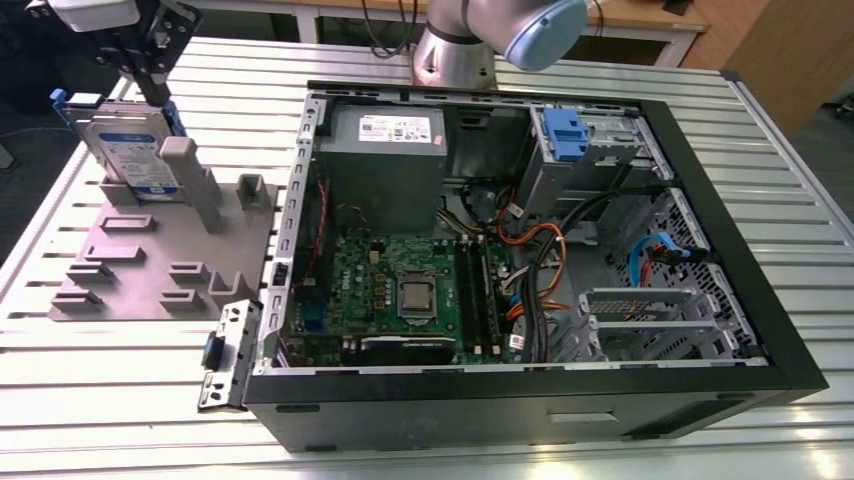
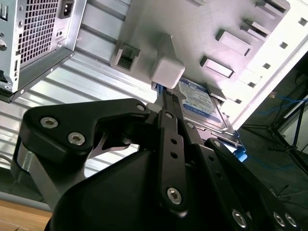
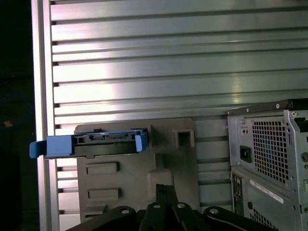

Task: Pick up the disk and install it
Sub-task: 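Reach for the disk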

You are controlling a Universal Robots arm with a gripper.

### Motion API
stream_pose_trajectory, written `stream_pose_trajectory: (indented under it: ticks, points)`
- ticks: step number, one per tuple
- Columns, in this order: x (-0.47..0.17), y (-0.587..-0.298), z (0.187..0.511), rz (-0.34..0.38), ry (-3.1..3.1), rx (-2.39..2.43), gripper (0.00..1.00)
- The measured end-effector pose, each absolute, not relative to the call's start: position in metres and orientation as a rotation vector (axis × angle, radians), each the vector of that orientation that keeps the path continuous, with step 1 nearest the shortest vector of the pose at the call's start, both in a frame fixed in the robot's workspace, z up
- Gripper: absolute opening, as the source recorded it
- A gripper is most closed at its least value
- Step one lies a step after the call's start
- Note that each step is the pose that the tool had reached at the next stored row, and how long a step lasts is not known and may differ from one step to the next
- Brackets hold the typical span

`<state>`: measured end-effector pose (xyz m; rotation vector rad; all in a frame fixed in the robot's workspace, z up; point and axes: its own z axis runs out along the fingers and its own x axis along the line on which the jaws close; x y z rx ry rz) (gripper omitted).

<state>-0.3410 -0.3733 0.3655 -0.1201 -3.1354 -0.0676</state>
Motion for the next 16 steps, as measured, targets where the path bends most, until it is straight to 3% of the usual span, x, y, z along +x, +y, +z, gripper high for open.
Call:
stream_pose_trajectory:
  ticks: [16]
  points:
    - [-0.353, -0.373, 0.364, -0.068, -3.135, -0.12, 0.11]
